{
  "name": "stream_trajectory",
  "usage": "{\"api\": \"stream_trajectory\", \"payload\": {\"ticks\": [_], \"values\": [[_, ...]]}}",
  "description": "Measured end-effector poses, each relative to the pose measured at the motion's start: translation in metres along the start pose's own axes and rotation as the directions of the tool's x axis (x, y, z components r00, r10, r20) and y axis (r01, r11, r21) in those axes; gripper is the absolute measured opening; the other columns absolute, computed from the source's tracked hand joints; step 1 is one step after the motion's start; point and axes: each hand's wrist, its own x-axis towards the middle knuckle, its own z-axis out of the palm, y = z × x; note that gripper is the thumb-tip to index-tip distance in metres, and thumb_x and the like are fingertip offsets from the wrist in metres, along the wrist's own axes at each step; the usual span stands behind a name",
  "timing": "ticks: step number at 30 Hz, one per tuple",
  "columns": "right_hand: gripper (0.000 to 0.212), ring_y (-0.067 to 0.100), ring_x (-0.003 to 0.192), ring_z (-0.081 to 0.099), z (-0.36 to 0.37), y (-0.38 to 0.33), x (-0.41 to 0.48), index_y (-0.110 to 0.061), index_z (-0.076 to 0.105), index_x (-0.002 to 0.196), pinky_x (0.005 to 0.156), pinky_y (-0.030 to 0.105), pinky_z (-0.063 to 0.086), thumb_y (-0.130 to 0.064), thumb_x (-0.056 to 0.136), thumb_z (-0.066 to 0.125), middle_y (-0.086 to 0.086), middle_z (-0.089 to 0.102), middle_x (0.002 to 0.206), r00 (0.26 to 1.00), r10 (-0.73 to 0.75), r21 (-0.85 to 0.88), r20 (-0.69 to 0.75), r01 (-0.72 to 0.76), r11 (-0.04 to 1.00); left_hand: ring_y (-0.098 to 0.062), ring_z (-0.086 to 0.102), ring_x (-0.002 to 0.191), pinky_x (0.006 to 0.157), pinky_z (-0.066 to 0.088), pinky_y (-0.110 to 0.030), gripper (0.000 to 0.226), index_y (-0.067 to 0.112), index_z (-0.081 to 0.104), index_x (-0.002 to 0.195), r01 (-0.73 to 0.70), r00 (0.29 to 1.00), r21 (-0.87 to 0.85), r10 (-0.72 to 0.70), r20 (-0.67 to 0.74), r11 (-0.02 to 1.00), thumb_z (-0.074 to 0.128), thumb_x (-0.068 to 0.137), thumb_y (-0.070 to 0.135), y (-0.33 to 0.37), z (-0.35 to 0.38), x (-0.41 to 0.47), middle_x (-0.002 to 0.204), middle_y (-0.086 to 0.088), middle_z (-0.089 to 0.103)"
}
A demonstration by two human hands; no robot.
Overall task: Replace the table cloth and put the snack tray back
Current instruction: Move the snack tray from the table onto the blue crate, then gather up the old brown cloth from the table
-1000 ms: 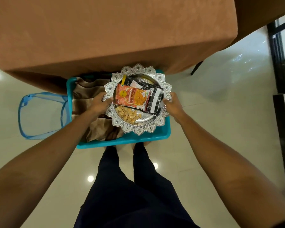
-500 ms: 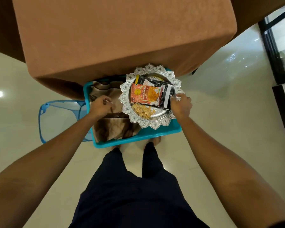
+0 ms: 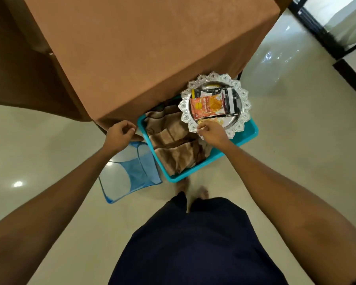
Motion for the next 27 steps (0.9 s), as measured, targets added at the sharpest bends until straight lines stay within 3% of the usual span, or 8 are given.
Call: {"api": "stream_trajectory", "payload": {"ticks": [4, 9, 13, 16, 19, 22, 27], "values": [[0.016, 0.014, 0.094, 0.060, 0.038, -0.020, -0.030, -0.024, 0.072, 0.107, 0.079, 0.029, 0.041, -0.024, 0.095, 0.062, -0.008, 0.064, 0.096, 0.977, -0.093, -0.168, 0.192, 0.126, 0.978, -0.018, 0.062, 0.080, 0.074, 0.045, -0.029, 0.010, 0.011, 0.071, 0.099, -0.017, 1.000, 0.059, 0.017, 0.012, 0.998, 0.062, 0.093, 0.013, -0.016, -0.010, -0.023, 0.088, 0.000, 0.068], [0.020, 0.015, 0.099, 0.062, 0.071, -0.036, -0.050, -0.028, 0.072, 0.110, 0.088, 0.033, 0.050, -0.028, 0.096, 0.059, -0.005, 0.069, 0.107, 0.951, -0.141, -0.202, 0.276, 0.201, 0.959, -0.019, 0.064, 0.085, 0.077, 0.047, -0.031, 0.014, 0.014, 0.070, 0.103, -0.039, 0.998, 0.190, 0.029, 0.057, 0.981, 0.061, 0.093, 0.017, -0.034, -0.018, -0.064, 0.096, -0.001, 0.071], [0.018, 0.018, 0.103, 0.064, 0.098, -0.049, -0.064, -0.029, 0.071, 0.108, 0.093, 0.041, 0.053, -0.031, 0.097, 0.058, -0.004, 0.071, 0.110, 0.955, -0.190, -0.161, 0.229, 0.229, 0.960, -0.018, 0.063, 0.080, 0.074, 0.047, -0.031, 0.014, 0.015, 0.070, 0.103, -0.103, 0.992, 0.256, 0.080, 0.100, 0.961, 0.061, 0.093, 0.016, -0.050, -0.035, -0.094, 0.091, -0.001, 0.069], [0.019, 0.017, 0.103, 0.066, 0.122, -0.058, -0.078, -0.023, 0.072, 0.110, 0.091, 0.036, 0.053, -0.024, 0.096, 0.058, -0.002, 0.072, 0.111, 0.967, -0.208, -0.094, 0.148, 0.223, 0.970, -0.019, 0.061, 0.080, 0.074, 0.049, -0.034, 0.014, 0.012, 0.070, 0.103, -0.201, 0.974, 0.320, 0.156, 0.162, 0.926, 0.062, 0.092, 0.014, -0.056, -0.054, -0.108, 0.093, -0.006, 0.069], [0.019, 0.017, 0.100, 0.065, 0.138, -0.078, -0.086, -0.023, 0.071, 0.109, 0.087, 0.030, 0.050, -0.022, 0.094, 0.061, 0.000, 0.072, 0.104, 0.974, -0.205, -0.065, 0.092, 0.212, 0.975, -0.018, 0.060, 0.078, 0.075, 0.052, -0.038, 0.014, 0.009, 0.071, 0.102, -0.253, 0.966, 0.342, 0.218, 0.138, 0.905, 0.061, 0.092, 0.011, -0.063, -0.074, -0.107, 0.094, -0.009, 0.070], [0.022, 0.019, 0.099, 0.066, 0.157, -0.116, -0.090, -0.023, 0.071, 0.110, 0.091, 0.038, 0.053, -0.021, 0.091, 0.061, -0.002, 0.070, 0.097, 0.970, -0.239, -0.060, 0.052, 0.242, 0.968, -0.022, 0.063, 0.080, 0.075, 0.049, -0.034, 0.016, 0.008, 0.070, 0.105, -0.250, 0.968, 0.349, 0.236, 0.082, 0.903, 0.060, 0.093, 0.012, -0.076, -0.103, -0.100, 0.094, -0.008, 0.071], [0.030, 0.020, 0.103, 0.062, 0.181, -0.170, -0.076, -0.024, 0.067, 0.120, 0.092, 0.034, 0.050, -0.023, 0.090, 0.063, 0.001, 0.066, 0.111, 0.964, -0.258, -0.093, -0.061, 0.252, 0.963, -0.022, 0.064, 0.081, 0.074, 0.052, -0.037, 0.015, 0.014, 0.070, 0.102, -0.327, 0.945, 0.329, 0.308, 0.111, 0.886, 0.060, 0.090, 0.014, -0.091, -0.129, -0.080, 0.092, -0.004, 0.069]]}}
